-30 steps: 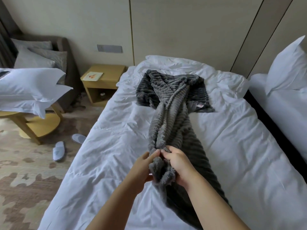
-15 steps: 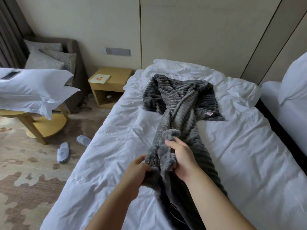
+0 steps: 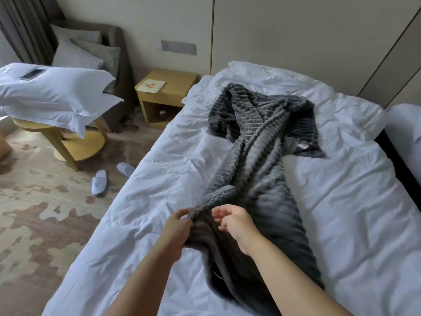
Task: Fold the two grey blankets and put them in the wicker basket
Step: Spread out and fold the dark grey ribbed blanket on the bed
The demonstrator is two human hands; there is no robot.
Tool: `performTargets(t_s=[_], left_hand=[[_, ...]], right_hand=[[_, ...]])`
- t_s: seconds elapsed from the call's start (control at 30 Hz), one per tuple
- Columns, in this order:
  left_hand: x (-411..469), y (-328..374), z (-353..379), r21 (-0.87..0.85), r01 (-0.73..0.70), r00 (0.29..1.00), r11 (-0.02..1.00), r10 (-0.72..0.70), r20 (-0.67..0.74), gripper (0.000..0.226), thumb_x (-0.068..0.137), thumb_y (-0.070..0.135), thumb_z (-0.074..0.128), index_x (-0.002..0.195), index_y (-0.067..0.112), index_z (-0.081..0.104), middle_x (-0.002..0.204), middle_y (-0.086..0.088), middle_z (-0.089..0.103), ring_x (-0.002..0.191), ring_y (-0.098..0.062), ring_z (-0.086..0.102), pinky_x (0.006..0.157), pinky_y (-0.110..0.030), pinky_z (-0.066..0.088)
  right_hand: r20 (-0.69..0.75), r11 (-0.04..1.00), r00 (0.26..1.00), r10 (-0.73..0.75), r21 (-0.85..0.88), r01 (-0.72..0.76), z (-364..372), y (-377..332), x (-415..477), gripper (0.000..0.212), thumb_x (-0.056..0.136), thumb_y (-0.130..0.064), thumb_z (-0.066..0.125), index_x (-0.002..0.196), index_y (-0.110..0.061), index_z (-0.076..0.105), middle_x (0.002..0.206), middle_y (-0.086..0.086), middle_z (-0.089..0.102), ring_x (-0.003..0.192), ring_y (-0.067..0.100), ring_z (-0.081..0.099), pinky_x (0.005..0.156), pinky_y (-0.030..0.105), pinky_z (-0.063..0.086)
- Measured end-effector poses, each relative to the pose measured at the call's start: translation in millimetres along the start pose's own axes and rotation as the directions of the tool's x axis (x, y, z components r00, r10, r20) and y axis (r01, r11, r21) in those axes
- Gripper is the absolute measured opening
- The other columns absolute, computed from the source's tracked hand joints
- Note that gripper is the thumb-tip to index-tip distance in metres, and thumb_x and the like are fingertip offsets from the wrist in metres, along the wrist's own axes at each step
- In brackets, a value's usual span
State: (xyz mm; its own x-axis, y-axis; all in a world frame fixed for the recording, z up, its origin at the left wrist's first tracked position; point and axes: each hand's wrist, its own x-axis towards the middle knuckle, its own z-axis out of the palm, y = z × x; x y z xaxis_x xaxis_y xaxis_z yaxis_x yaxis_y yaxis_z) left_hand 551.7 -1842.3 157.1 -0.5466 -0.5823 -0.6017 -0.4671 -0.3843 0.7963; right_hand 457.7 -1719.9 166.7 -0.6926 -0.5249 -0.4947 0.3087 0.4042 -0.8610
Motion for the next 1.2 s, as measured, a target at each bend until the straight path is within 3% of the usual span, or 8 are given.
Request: performTargets(t_s=[0.27, 0.37, 0.53, 0.67, 0.73, 0.83, 0.97, 1.2], left_hand=[[58, -109, -56, 0.072, 0.355, 0.897, 0.932, -0.318, -0.307, 0.026, 0.086, 0.004, 0.053, 0.108, -0.004, 0.063, 0.087, -0.018, 0.06, 0.071, -0.03, 0.056, 0.058, -0.032, 0.045], [58, -141, -65, 0.041, 0.422, 0.847, 0.906, -0.378, -0.375, 0.046, 0.085, 0.035, 0.063, 0.115, 0.001, 0.056, 0.099, -0.015, 0.057, 0.079, -0.027, 0.054, 0.066, -0.035, 0.042], [54, -185, -60, -0.259, 0.515, 0.791, 0.817, -0.569, -0.223, 0.065, 0.082, 0.037, 0.071, 0.133, 0.008, 0.042, 0.109, -0.016, 0.049, 0.103, -0.028, 0.055, 0.089, -0.041, 0.049], [64, -198, -28, -0.23, 0.572, 0.8, 0.788, -0.597, -0.054, 0.053, 0.075, 0.048, 0.072, 0.109, 0.014, 0.049, 0.089, -0.008, 0.051, 0.084, -0.024, 0.056, 0.084, -0.042, 0.049], [78, -199, -11, -0.256, 0.566, 0.802, 0.784, -0.595, -0.049, 0.057, 0.083, 0.051, 0.064, 0.125, 0.019, 0.045, 0.109, -0.007, 0.052, 0.105, -0.022, 0.057, 0.102, -0.044, 0.041], [101, -195, 11, -0.311, 0.577, 0.786, 0.755, -0.617, -0.04, 0.033, 0.087, 0.051, 0.059, 0.089, 0.018, 0.053, 0.071, -0.001, 0.052, 0.056, -0.012, 0.049, 0.074, -0.03, 0.046], [116, -179, 23, -0.466, 0.526, 0.774, 0.711, -0.628, -0.085, 0.018, 0.09, 0.032, 0.06, 0.1, 0.018, 0.057, 0.088, -0.002, 0.058, 0.077, -0.017, 0.056, 0.073, -0.032, 0.049], [104, -164, 32, -0.561, 0.426, 0.796, 0.71, -0.589, -0.142, 0.022, 0.093, 0.009, 0.043, 0.11, 0.012, 0.057, 0.102, -0.006, 0.064, 0.089, -0.025, 0.064, 0.09, -0.043, 0.052]], right_hand=[[-0.242, 0.722, 0.873, 0.423, -0.493, -0.486, -88, 166, -10, 0.034, 0.083, 0.004, 0.046, 0.114, 0.012, 0.059, 0.124, 0.03, 0.057, 0.114, 0.04, 0.056, 0.094, 0.045, 0.048], [-0.33, 0.611, 0.794, 0.511, -0.51, -0.606, -107, 210, -32, 0.037, 0.086, -0.004, 0.049, 0.122, 0.0, 0.058, 0.118, 0.017, 0.06, 0.112, 0.034, 0.057, 0.082, 0.032, 0.049], [-0.754, 0.577, 0.504, 0.422, -0.206, -0.791, -143, 256, -64, 0.048, 0.083, -0.016, 0.062, 0.128, -0.002, 0.049, 0.131, 0.025, 0.045, 0.116, 0.043, 0.049, 0.096, 0.046, 0.044], [-0.615, 0.623, 0.34, 0.711, 0.328, -0.71, -163, 283, -72, 0.072, 0.08, -0.031, 0.074, 0.135, 0.004, 0.043, 0.139, 0.023, 0.047, 0.123, 0.041, 0.048, 0.102, 0.049, 0.041], [-0.384, 0.562, 0.412, 0.827, 0.523, -0.641, -170, 295, -75, 0.062, 0.083, -0.033, 0.071, 0.133, 0.0, 0.051, 0.133, 0.018, 0.055, 0.118, 0.036, 0.055, 0.103, 0.047, 0.043], [-0.162, 0.53, 0.545, 0.823, 0.563, -0.634, -177, 296, -79, 0.053, 0.073, -0.03, 0.076, 0.118, -0.004, 0.064, 0.113, 0.018, 0.069, 0.098, 0.034, 0.066, 0.094, 0.048, 0.049], [-0.181, 0.563, 0.662, 0.727, 0.708, -0.425, -184, 292, -83, 0.04, 0.084, -0.041, 0.064, 0.109, -0.011, 0.07, 0.105, 0.016, 0.072, 0.096, 0.037, 0.068, 0.087, 0.047, 0.053], [-0.01, 0.48, 0.605, 0.796, 0.618, -0.622, -182, 271, -103, 0.045, 0.086, -0.039, 0.058, 0.068, -0.001, 0.076, 0.064, 0.017, 0.07, 0.043, 0.026, 0.063, 0.042, 0.028, 0.052]])
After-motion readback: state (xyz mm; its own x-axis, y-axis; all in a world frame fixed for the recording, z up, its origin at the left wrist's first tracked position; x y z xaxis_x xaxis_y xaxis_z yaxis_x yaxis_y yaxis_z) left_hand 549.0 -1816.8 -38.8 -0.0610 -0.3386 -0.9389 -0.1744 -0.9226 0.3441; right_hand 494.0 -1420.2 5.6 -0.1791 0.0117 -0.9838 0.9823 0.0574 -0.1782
